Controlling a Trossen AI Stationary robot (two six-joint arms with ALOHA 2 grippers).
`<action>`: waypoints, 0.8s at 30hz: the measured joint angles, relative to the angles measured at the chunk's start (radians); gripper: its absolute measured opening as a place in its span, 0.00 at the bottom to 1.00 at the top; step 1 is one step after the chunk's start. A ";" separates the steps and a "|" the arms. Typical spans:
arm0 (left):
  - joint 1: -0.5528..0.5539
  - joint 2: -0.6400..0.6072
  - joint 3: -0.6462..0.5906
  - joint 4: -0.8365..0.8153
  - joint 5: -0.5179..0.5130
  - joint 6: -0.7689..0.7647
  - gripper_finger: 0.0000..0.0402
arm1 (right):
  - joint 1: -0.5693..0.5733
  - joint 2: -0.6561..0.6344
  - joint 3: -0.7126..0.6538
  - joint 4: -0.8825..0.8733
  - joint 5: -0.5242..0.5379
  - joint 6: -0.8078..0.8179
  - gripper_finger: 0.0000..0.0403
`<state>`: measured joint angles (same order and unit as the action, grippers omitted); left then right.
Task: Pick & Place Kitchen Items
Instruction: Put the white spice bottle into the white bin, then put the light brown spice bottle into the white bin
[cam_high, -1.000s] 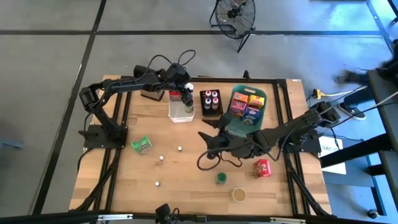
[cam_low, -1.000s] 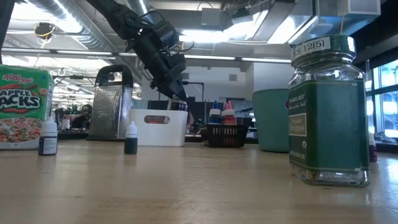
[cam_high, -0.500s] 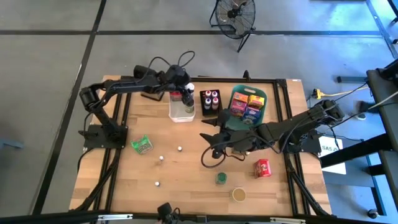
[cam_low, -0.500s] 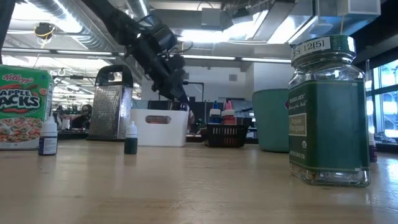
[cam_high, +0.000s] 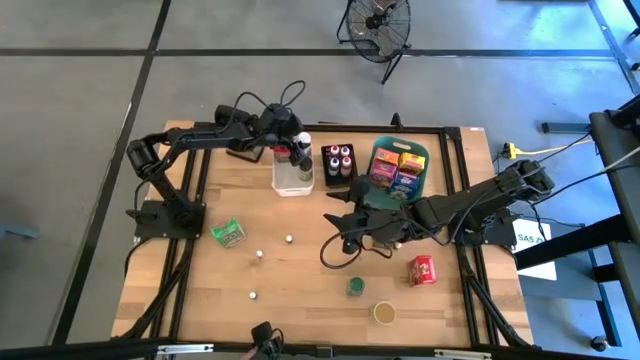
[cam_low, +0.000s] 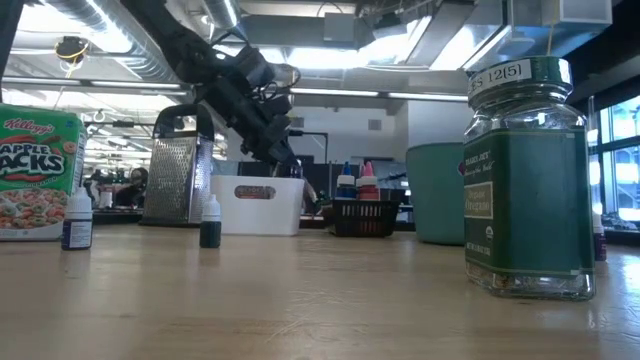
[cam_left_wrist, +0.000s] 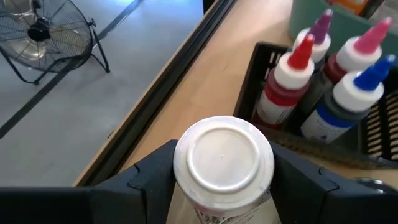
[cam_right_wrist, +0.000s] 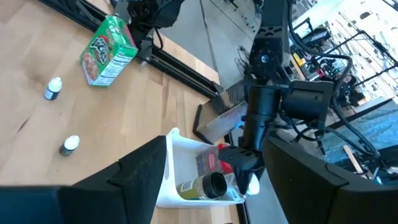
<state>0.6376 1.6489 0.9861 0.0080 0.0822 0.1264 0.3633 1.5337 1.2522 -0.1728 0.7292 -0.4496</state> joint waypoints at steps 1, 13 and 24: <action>0.000 0.000 -0.003 -0.003 -0.001 0.009 0.53 | -0.004 0.000 0.000 0.001 0.000 0.000 0.67; -0.001 0.000 -0.015 0.019 0.000 0.040 0.60 | -0.058 0.000 0.000 0.006 -0.099 0.027 0.67; -0.001 -0.019 -0.015 0.044 0.000 0.018 0.61 | -0.073 0.000 0.000 -0.004 -0.113 0.024 0.67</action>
<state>0.6369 1.6303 0.9710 0.0521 0.0823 0.1448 0.2901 1.5341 1.2518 -0.1770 0.6159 -0.4255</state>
